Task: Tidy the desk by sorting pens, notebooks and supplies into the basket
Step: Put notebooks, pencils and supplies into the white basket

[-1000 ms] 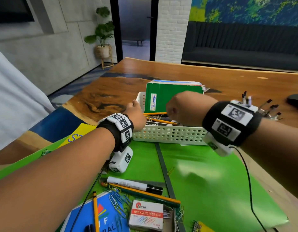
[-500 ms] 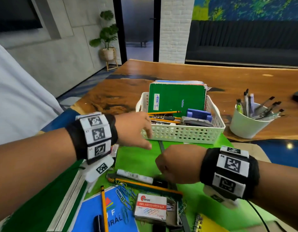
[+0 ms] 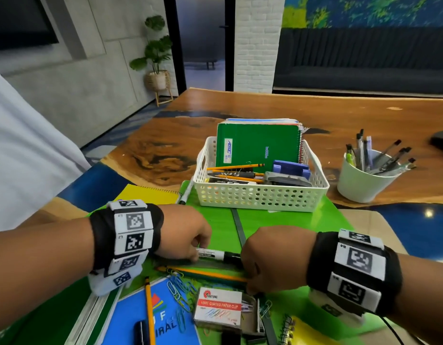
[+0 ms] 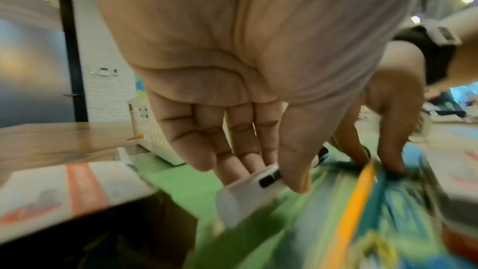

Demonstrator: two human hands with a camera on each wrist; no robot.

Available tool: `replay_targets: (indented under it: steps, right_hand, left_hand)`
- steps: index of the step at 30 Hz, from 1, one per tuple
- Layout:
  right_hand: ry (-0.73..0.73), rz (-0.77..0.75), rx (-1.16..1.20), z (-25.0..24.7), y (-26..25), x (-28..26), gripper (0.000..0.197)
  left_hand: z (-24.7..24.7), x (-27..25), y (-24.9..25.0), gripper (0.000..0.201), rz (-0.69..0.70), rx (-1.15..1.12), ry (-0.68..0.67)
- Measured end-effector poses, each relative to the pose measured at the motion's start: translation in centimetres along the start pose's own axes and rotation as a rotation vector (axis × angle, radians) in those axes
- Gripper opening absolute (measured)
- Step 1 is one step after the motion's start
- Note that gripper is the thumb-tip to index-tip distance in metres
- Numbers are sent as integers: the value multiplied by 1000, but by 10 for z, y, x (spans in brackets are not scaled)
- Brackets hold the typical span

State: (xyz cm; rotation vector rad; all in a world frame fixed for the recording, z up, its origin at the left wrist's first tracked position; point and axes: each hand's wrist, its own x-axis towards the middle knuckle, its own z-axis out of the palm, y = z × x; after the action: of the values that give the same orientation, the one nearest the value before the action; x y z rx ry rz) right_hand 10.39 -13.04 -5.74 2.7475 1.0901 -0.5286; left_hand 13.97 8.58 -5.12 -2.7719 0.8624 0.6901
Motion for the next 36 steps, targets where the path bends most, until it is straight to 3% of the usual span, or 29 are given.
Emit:
replay_targets:
  steps: [3, 8, 10, 15, 18, 21, 26, 36]
  right_hand:
    - [16, 6, 20, 2, 1, -2, 28]
    - [29, 31, 83, 3, 8, -4, 16]
    - [38, 37, 96, 4, 10, -4, 15]
    - [64, 9, 89, 0, 12, -13, 10]
    - [149, 35, 107, -18, 33, -20, 6]
    - [294, 109, 94, -50, 65, -26, 14]
    - [458, 285, 23, -99, 115, -18, 9]
    - [318, 377, -79, -107, 142, 57, 22]
  left_hand:
    - [-25, -1, -11, 27, 12, -56, 39]
    - [-83, 30, -35, 24, -56, -104, 385]
    - [-98, 52, -39, 26, -106, -89, 460]
    - [-108, 86, -45, 41, -161, -44, 420]
    - [-107, 86, -55, 37, -175, -62, 433]
    - [-105, 70, -74, 28, -231, -68, 469]
    - [-92, 36, -111, 21, -339, -78, 482]
    - [-54, 4, -137, 23, -382, -72, 337]
